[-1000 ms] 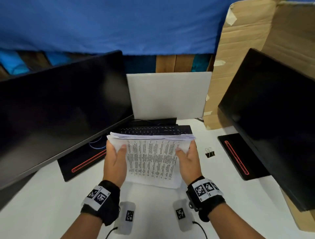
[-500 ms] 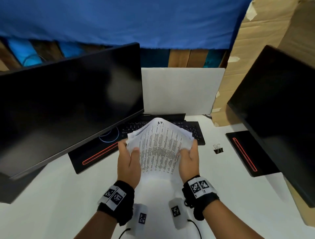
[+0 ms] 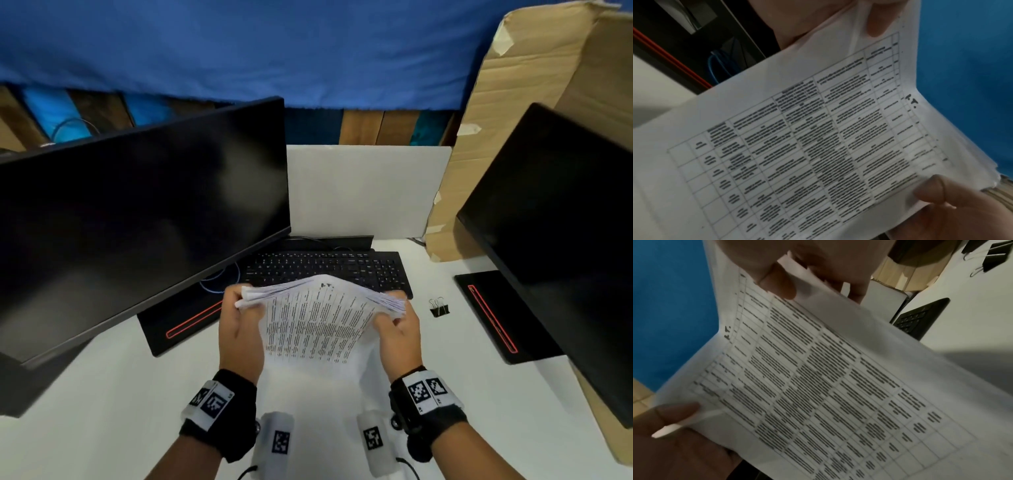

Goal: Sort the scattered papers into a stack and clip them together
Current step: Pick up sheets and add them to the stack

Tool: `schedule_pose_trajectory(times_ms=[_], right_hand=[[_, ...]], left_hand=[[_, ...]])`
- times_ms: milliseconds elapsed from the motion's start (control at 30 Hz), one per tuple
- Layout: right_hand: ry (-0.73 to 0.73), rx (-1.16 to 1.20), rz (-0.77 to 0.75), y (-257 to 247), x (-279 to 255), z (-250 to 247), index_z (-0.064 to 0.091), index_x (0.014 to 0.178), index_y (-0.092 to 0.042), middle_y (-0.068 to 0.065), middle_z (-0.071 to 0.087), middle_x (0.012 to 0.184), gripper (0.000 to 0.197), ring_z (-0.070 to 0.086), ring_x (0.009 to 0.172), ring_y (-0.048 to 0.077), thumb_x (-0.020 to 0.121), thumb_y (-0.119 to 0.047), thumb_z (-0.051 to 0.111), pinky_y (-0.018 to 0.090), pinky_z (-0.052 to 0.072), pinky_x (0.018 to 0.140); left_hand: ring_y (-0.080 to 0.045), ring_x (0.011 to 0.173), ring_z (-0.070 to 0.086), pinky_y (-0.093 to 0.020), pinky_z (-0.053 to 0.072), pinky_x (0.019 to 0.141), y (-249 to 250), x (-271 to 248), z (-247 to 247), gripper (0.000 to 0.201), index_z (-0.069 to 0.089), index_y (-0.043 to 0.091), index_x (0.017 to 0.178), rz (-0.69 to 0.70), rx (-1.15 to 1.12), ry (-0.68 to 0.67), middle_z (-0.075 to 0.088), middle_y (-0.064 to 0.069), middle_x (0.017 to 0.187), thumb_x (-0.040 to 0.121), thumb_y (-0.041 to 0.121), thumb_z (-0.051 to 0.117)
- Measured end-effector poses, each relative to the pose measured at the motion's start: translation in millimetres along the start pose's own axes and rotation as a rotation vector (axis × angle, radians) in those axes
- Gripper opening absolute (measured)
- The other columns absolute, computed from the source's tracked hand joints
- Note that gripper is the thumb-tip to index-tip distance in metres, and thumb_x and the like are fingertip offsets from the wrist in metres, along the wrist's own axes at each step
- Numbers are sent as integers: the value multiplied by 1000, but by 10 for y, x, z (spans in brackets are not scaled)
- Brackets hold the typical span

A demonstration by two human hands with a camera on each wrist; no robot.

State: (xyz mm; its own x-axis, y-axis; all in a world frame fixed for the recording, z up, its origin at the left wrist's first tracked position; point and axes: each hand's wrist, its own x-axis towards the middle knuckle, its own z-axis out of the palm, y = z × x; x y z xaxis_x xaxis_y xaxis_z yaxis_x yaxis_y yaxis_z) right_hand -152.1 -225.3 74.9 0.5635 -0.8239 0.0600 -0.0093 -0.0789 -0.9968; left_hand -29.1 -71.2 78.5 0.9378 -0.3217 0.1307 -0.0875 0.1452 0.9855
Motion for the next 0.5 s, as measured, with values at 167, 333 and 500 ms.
schedule_pose_trajectory(times_ms=[167, 333, 500], right_hand=[[-45, 28, -52, -37, 45, 38, 53, 85, -15, -3, 53, 78, 20, 48, 60, -1, 71, -2, 46, 11, 41, 55], [-32, 35, -58, -182, 94, 86, 55, 79, 0, 4, 53, 70, 23, 50, 58, 4, 84, 16, 39, 14, 42, 56], [-6, 63, -173, -369, 117, 75, 54, 78, -6, 0, 51, 67, 21, 48, 58, 2, 84, 10, 42, 11, 41, 55]], left_hand=[[1, 75, 49, -10, 40, 70, -40, -22, 29, 12, 51, 13, 88, -1, -1, 26, 51, 9, 82, 76, 13, 47], [6, 60, 44, -21, 38, 65, 106, -16, 105, 5, 46, 12, 83, -25, -18, 44, 44, 7, 75, 88, 10, 43], [1, 63, 44, -12, 42, 62, 259, 54, 160, 16, 44, 10, 86, 34, -62, 81, 43, 5, 77, 95, -2, 38]])
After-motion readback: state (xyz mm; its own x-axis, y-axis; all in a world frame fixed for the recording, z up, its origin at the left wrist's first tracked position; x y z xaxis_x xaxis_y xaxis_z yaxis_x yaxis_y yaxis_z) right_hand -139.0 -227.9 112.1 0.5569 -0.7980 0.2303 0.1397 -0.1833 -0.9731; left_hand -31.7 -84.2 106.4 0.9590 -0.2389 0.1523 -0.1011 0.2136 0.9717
